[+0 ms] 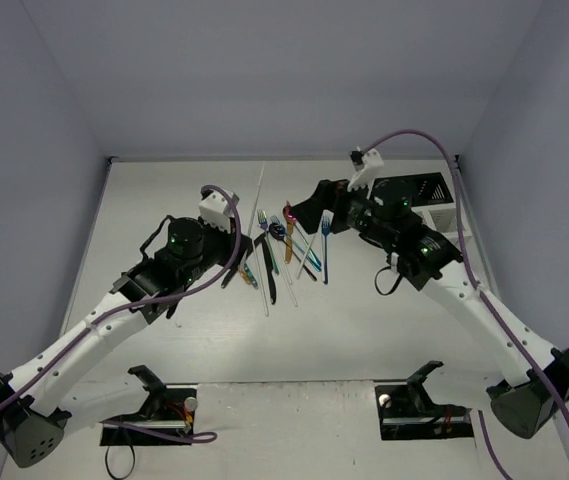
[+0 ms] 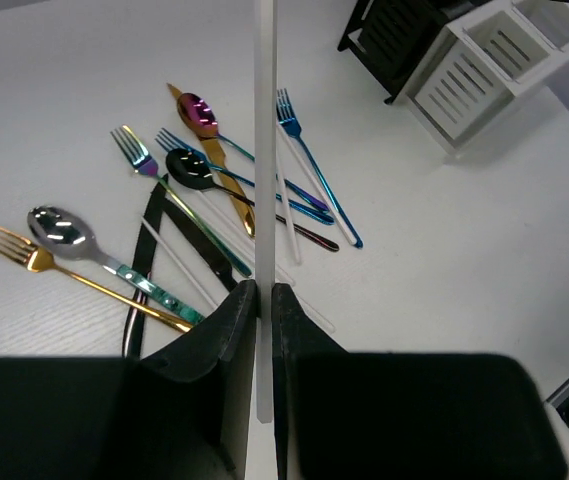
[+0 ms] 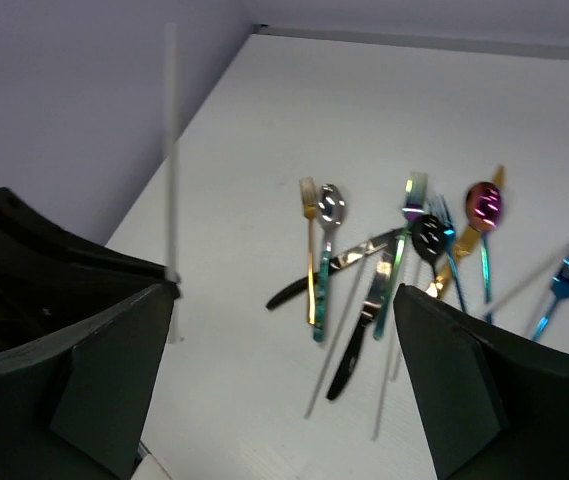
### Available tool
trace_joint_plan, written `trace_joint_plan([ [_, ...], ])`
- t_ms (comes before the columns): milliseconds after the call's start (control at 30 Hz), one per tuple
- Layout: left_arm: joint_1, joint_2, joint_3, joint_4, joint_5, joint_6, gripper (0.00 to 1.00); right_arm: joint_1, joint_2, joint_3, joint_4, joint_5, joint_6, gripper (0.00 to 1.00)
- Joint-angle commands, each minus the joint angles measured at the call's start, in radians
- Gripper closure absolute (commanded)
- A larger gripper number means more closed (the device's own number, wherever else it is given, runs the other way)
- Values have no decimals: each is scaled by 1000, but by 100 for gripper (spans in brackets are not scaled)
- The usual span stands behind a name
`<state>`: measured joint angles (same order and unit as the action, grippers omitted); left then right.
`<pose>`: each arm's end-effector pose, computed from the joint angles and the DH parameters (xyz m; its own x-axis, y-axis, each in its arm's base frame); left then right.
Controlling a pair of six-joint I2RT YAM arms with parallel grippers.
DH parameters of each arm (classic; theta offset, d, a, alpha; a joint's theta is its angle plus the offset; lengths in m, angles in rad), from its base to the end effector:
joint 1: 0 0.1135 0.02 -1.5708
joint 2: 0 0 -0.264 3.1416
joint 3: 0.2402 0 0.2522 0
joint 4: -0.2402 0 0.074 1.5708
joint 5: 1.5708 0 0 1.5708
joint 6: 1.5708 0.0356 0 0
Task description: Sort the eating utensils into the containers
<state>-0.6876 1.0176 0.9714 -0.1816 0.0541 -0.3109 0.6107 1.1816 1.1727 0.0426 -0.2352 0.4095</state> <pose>0.1807 -0.1509 0.3620 -0.3725 -0.0894 -0.9237 0.5888 0.7467 -0.3096 0.2196 0.1638 0.4192 -0.2727 0.2818 -0.9199 -0.6976 0.6006 0.3907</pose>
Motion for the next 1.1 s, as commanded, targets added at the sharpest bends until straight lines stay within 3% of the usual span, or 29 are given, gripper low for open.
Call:
trace_joint_plan([
  [0,-28,18,64,107,85,96,100,118,55,66,205,91,10,17],
  [367,-59,14,57,162,105,92,100,163,160,88,275,154,14,40],
  [467,-64,17,51,165,107,91,100,165,179,97,278,159,9,57],
  [633,-67,25,47,165,86,90,100,164,184,104,278,157,5,97],
  [700,-66,34,48,165,62,80,99,163,180,97,278,171,2,100],
  [733,-67,40,50,165,52,71,94,162,179,96,278,177,-1,100],
  [800,-67,47,45,165,28,49,63,160,176,91,276,188,-17,100],
  [867,-66,52,41,164,-25,26,41,153,171,85,276,211,-29,100],
  [967,-64,60,45,114,-128,-8,25,119,164,81,276,249,-67,100],
  [1067,-56,72,73,28,-236,-39,19,56,145,78,276,337,-135,100],
])
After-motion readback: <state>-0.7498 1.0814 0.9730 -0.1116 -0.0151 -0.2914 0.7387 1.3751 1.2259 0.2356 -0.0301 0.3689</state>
